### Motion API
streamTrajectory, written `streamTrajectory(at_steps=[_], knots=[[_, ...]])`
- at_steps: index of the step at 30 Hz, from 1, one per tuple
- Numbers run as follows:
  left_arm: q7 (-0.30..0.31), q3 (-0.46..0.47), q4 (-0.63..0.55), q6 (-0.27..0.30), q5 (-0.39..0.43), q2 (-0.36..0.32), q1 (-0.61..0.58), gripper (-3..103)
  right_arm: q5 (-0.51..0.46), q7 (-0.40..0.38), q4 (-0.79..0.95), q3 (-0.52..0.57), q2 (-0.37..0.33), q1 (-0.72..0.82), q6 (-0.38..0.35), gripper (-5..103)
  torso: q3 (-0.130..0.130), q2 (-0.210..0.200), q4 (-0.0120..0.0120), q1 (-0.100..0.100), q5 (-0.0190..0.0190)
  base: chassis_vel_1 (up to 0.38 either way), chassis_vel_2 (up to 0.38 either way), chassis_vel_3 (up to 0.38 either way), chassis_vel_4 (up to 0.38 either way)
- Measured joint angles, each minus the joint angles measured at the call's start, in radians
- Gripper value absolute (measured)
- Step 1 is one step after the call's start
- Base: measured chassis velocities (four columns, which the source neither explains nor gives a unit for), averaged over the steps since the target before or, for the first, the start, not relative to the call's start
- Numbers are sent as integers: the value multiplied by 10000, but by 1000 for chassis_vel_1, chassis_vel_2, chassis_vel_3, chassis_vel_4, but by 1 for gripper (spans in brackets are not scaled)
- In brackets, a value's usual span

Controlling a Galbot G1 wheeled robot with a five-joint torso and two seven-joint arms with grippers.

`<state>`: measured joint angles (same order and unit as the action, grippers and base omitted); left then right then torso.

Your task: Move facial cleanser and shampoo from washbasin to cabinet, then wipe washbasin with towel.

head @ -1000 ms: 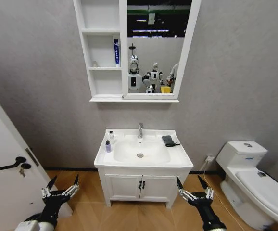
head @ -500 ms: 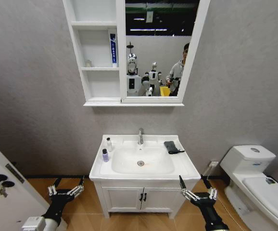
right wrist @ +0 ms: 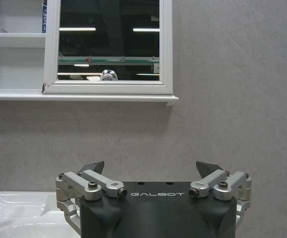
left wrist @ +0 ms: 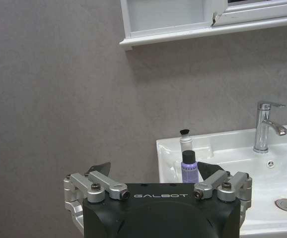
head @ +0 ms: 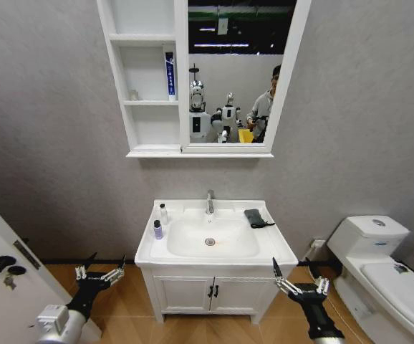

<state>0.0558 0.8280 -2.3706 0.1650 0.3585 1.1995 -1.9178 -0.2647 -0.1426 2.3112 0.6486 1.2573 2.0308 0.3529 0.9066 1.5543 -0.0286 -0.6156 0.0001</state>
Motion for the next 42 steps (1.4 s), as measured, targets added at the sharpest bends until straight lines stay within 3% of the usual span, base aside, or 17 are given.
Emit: streamTrajectory(at_steps=[9, 22, 30, 35, 42], knots=[[-40, -152, -162, -87, -336, 649, -155, 96, 52, 160, -47, -163, 106, 72, 24, 100, -2, 1, -1, 5, -1, -6, 4, 4, -5], [-96, -223, -129, -210, -551, 866, -205, 96, 531, 160, -104, -270, 151, 125, 190, 100, -1, -1, -2, -2, 0, -139, 124, 143, -135], [-710, -641, 706, -594, -1038, 166, 182, 96, 1118, 167, -350, -441, 206, 185, 341, 100, 0, -3, -5, -1, -5, -53, 80, 53, -41], [-905, -1000, 1574, -563, -508, -465, 779, 96, 1247, 186, -523, -428, 225, 250, 498, 100, -3, 3, -1, 11, -1, 31, -27, -31, 15], [-975, -2001, 2386, -498, -243, -683, 1555, 96, 1284, 182, -669, -389, 290, 317, 579, 100, 0, 0, -1, 0, -1, 0, 0, 0, 0]])
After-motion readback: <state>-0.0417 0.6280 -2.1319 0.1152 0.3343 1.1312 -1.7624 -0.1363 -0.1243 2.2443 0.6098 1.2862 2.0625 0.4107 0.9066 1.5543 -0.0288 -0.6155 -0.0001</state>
